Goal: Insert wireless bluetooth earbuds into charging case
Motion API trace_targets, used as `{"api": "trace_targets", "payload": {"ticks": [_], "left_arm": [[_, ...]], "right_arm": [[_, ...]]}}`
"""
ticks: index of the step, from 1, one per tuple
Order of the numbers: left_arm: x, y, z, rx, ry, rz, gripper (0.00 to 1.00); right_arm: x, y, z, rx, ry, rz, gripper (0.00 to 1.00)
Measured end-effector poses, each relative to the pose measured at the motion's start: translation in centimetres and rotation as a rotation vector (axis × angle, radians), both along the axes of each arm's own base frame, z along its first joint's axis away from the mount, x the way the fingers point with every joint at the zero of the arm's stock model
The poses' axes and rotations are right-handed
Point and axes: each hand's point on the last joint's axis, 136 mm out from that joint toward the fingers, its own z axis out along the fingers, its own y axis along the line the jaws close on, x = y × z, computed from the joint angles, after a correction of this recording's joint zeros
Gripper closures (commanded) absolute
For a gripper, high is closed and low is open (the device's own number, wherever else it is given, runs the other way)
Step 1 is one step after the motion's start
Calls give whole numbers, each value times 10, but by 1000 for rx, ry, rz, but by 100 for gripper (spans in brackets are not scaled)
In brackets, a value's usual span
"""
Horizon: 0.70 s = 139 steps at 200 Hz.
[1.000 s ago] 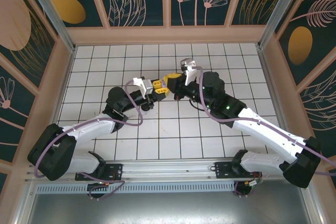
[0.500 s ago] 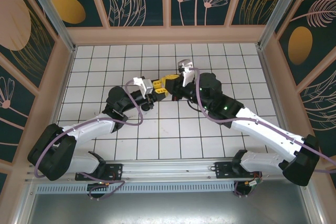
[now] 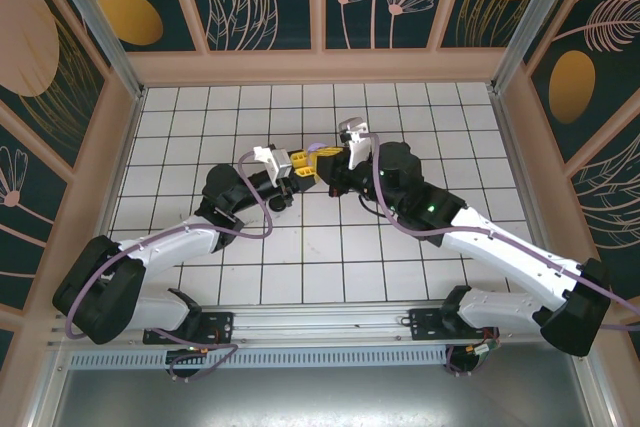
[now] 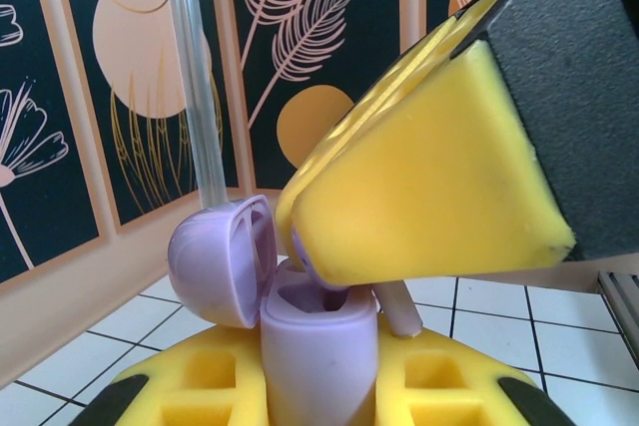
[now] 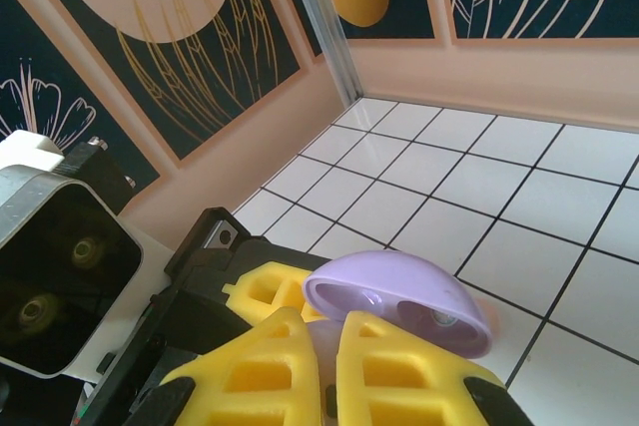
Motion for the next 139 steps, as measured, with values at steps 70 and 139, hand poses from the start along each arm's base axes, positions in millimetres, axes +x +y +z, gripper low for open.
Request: {"api": "trace_targets", "payload": {"ticks": [70, 139], "left_arm": [[-3, 1, 8, -15, -50, -7, 100], [-6, -2, 12, 3, -126, -22, 100]], "right_arm": [[-20, 3, 26, 65, -20, 102, 100], [-37, -8, 61, 130, -113, 148, 100]]}}
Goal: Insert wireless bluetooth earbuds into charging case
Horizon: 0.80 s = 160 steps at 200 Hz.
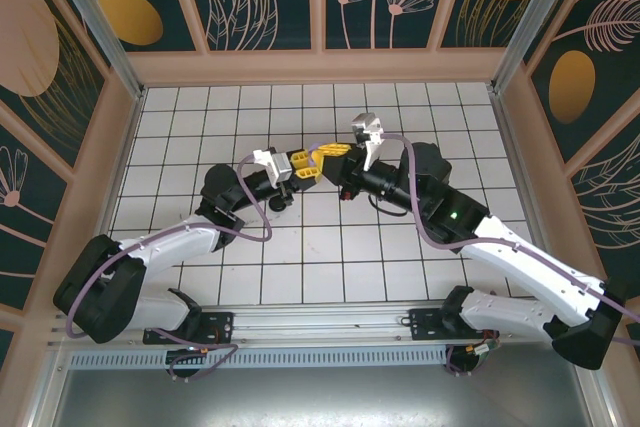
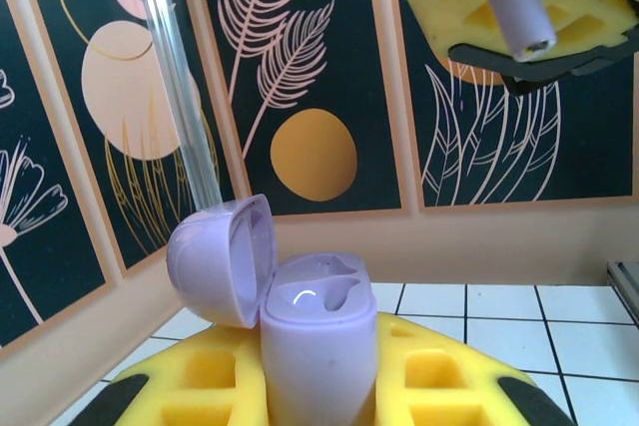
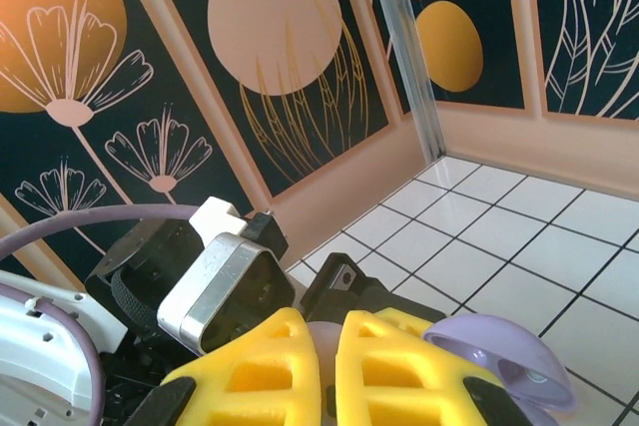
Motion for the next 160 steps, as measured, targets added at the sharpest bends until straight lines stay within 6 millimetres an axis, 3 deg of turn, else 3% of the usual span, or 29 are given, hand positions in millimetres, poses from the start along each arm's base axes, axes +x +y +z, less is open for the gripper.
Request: {"api": "trace_targets", "payload": {"ticks": [160], "left_arm": [[-12, -2, 10, -5, -32, -64, 100]], "right_arm": [[19, -1, -20, -35, 0, -72, 100]]}}
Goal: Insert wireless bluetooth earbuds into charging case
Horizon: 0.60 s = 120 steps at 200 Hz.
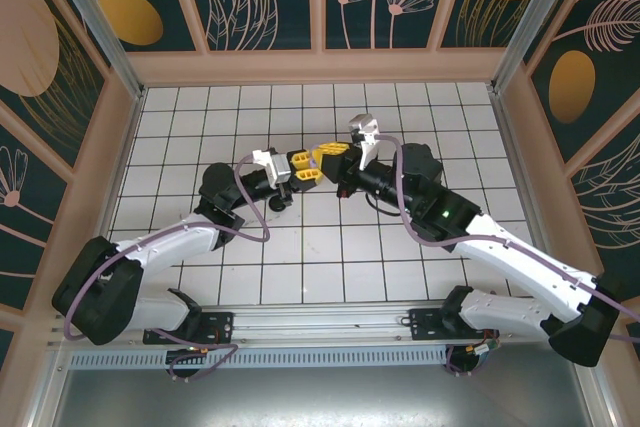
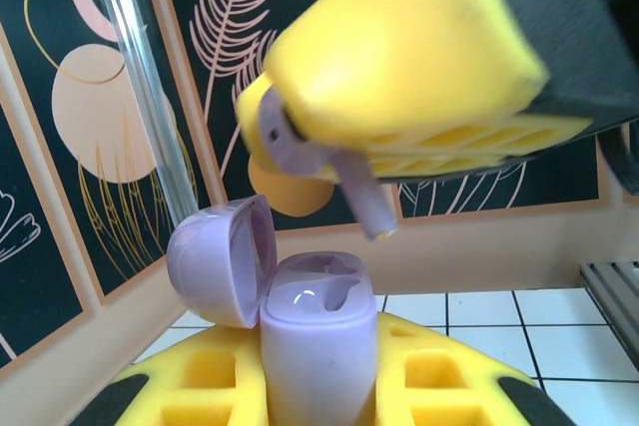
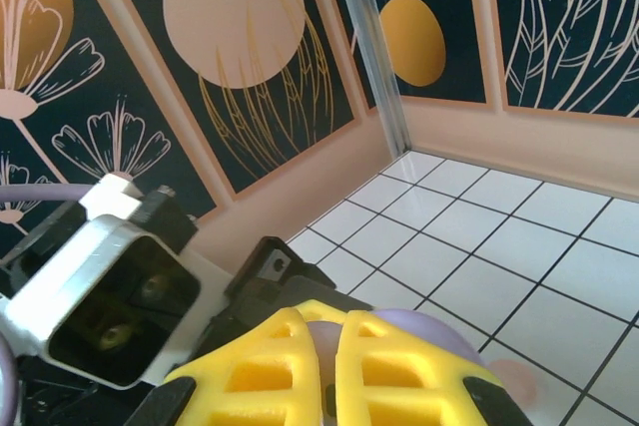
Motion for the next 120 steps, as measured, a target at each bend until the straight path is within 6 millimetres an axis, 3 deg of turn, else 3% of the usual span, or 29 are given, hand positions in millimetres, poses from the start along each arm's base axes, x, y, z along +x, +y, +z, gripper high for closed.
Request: {"api": "trace_targets", "payload": {"ticks": [120], "left_arm": [[-1, 1, 2, -6, 22, -2, 100]], "right_arm": [[7, -1, -3, 10, -1, -1, 100]]}}
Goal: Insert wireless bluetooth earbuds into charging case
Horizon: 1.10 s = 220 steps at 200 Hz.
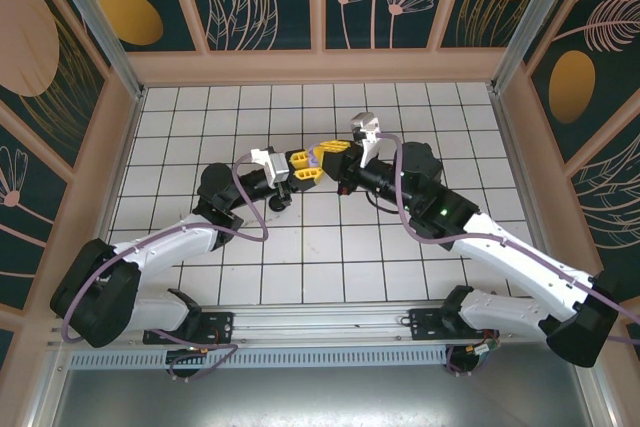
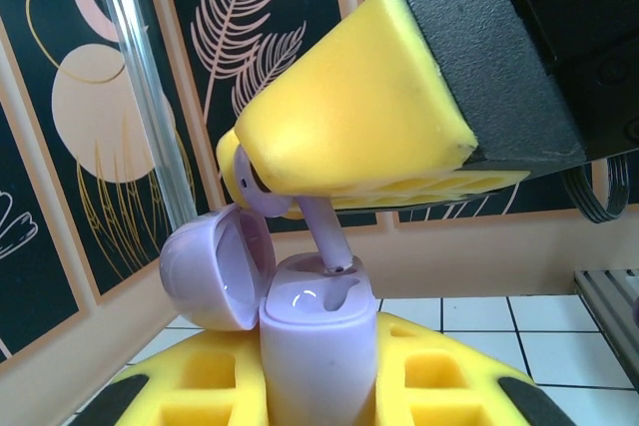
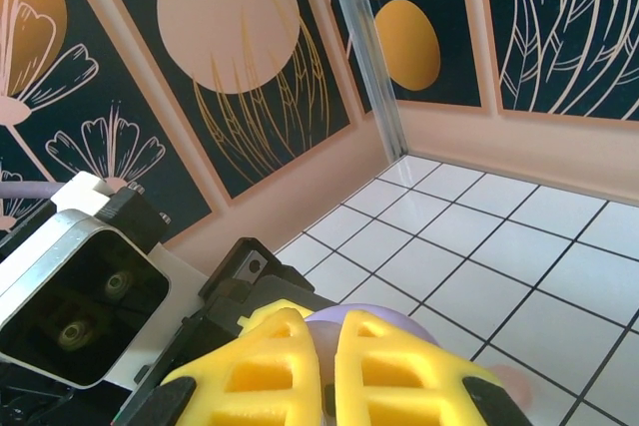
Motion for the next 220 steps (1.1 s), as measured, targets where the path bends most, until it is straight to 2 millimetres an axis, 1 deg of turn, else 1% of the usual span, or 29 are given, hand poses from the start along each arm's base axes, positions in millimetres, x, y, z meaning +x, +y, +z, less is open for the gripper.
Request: {"api": "trace_targets", "payload": {"ticks": [180, 207, 220], "left_arm": [[1, -1, -2, -1, 43, -5, 100], [1, -1, -3, -5, 62, -11, 100], [1, -1, -3, -7, 72, -11, 100]], "right_arm": [[-1, 3, -6, -18, 11, 18, 100], [0, 5, -15, -47, 22, 15, 100], [1, 4, -15, -51, 18, 11, 100]]}}
